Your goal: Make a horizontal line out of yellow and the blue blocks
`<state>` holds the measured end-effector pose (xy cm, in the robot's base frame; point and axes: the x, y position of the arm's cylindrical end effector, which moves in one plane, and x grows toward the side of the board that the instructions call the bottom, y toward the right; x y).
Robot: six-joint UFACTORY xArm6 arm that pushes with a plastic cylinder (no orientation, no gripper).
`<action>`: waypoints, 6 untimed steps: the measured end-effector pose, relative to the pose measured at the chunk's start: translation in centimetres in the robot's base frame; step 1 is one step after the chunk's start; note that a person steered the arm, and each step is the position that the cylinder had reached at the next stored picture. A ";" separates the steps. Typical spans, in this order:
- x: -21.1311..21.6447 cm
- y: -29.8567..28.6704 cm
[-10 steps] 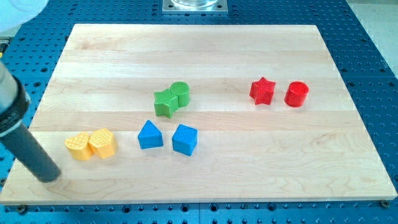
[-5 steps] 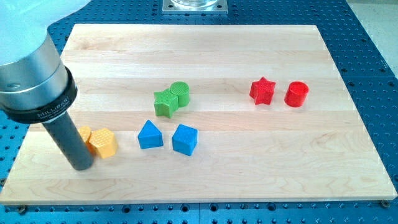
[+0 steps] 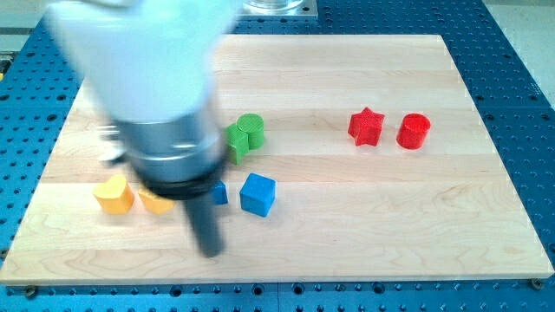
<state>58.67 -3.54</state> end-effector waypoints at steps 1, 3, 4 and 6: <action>-3.8 7.0; -1.5 7.6; -1.5 2.1; -3.6 3.9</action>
